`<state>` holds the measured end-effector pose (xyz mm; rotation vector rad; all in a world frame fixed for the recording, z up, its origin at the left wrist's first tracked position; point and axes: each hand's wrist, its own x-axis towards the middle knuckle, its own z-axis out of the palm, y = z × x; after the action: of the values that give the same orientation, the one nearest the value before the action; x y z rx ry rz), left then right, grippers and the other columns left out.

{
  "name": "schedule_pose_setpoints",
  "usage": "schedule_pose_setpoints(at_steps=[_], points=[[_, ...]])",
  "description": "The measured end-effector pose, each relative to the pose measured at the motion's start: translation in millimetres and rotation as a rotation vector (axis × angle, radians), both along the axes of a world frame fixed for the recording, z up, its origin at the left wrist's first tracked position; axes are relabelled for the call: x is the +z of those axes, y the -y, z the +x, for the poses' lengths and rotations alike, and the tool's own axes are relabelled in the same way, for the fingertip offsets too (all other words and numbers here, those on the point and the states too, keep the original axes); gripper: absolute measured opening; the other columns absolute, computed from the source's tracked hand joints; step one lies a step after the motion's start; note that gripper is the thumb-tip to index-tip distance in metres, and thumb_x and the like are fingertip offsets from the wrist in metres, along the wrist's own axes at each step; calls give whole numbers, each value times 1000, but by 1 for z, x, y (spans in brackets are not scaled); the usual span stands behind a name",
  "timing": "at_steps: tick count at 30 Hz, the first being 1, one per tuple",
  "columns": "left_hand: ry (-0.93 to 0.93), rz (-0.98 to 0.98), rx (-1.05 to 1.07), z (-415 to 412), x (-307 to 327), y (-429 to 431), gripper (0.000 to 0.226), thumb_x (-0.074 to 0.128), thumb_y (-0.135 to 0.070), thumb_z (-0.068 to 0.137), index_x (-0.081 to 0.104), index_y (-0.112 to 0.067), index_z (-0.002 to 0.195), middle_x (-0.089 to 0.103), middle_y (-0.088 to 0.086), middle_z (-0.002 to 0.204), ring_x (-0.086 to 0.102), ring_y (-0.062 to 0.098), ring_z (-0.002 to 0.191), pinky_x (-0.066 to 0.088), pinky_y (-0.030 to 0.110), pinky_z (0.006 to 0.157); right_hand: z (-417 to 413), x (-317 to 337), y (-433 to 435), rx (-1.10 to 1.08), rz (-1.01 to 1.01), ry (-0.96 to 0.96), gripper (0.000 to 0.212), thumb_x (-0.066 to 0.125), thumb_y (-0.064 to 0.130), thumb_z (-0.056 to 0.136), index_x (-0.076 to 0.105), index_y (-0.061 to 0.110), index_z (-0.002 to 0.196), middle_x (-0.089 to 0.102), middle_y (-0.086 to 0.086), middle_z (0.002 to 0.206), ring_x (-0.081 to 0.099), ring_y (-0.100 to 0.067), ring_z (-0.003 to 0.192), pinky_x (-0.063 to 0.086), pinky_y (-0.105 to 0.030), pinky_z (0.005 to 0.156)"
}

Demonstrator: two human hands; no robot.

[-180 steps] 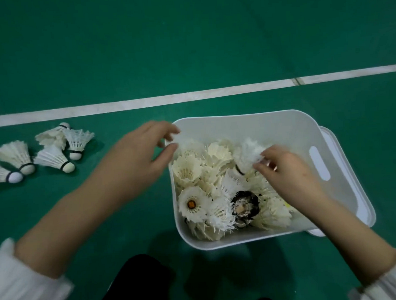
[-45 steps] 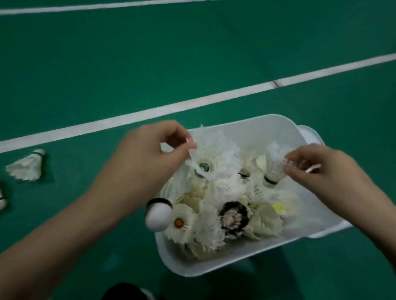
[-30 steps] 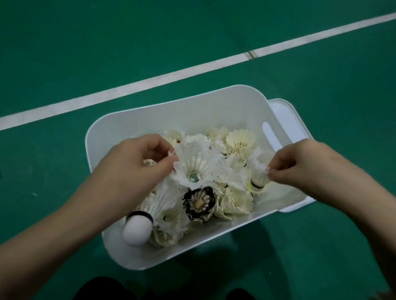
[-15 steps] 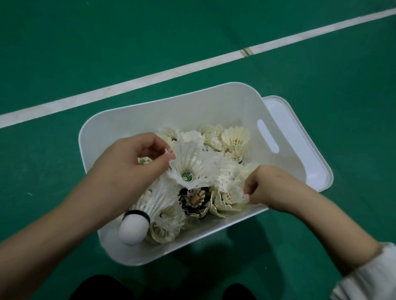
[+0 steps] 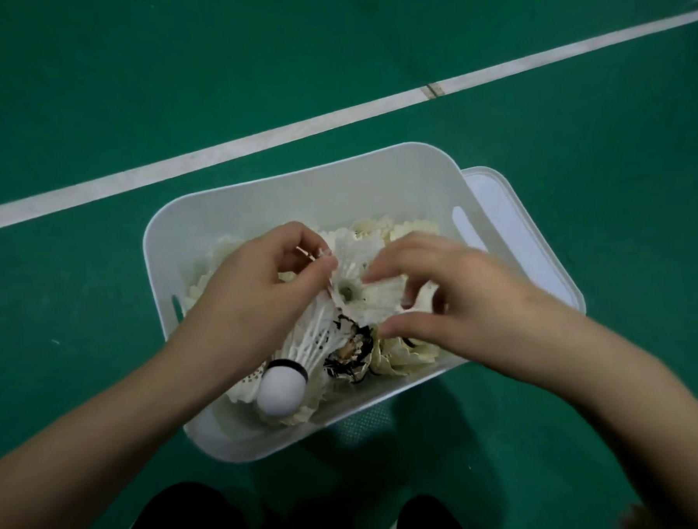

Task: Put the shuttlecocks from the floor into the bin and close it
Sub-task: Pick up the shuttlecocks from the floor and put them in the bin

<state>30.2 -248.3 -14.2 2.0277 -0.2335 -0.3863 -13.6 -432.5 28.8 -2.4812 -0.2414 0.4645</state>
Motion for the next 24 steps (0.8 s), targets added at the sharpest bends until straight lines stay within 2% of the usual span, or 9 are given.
schedule_pose_setpoints(at_steps=[2,5,9,12,14,16,18,21,24], points=[[19,-8,18,1,2,2,8,56,-37,85,58,-31,79,68,-7,69,56,3,55,41,22,54,-1,-15,-5,32,-64,59,15,63,26,85,66,24,100,61,11,103,55,-3,83,45,-18,78],[-9,-29,46,0,4,3,13,49,-42,88,54,-32,84,66,5,71,46,8,46,38,24,47,-1,-17,2,-111,-35,174,12,56,18,90,67,19,95,63,11,90,54,-1,82,40,-10,79],[-30,-104,98,5,7,-10,24,37,-48,93,54,-31,93,65,-6,77,57,10,62,46,29,58,14,-5,28,-407,-60,338,10,57,16,89,65,20,92,62,9,86,57,-6,70,41,-10,67],[7,-76,56,10,10,-21,33,42,-58,87,60,-31,91,65,-12,84,61,7,75,48,26,66,35,-9,42,-472,-133,341,13,52,18,91,62,16,100,61,3,87,60,-16,73,41,-25,66],[24,-7,14,11,9,-27,29,54,-57,77,62,-33,91,65,-14,86,61,2,82,47,19,68,49,-20,45,-440,-216,317,15,50,14,92,62,12,101,64,-3,89,62,-23,79,40,-27,67],[127,96,-41,11,5,-32,19,67,-46,76,61,-35,90,61,-15,89,58,-1,87,46,15,74,62,-38,48,-343,-400,296,17,46,7,91,61,7,100,64,-8,94,60,-29,84,39,-29,67],[248,189,-105,11,-1,-34,14,69,-31,76,61,-33,88,56,-18,91,55,-3,88,42,8,76,70,-55,50,-226,-579,271,18,45,-2,87,59,5,97,60,-10,93,57,-31,78,42,-33,66],[344,247,-147,10,-8,-35,11,68,-18,78,63,-27,83,54,-17,90,53,-5,89,36,1,75,73,-74,47,-92,-697,183,26,45,-13,81,56,3,98,45,-5,82,49,-27,68,45,-34,63],[393,261,-179,9,-12,-34,9,67,-14,79,65,-22,83,54,-15,89,52,-7,87,35,0,75,74,-89,44,-35,-706,97,34,43,-18,78,57,1,101,51,-11,90,56,-30,79,42,-33,64]])
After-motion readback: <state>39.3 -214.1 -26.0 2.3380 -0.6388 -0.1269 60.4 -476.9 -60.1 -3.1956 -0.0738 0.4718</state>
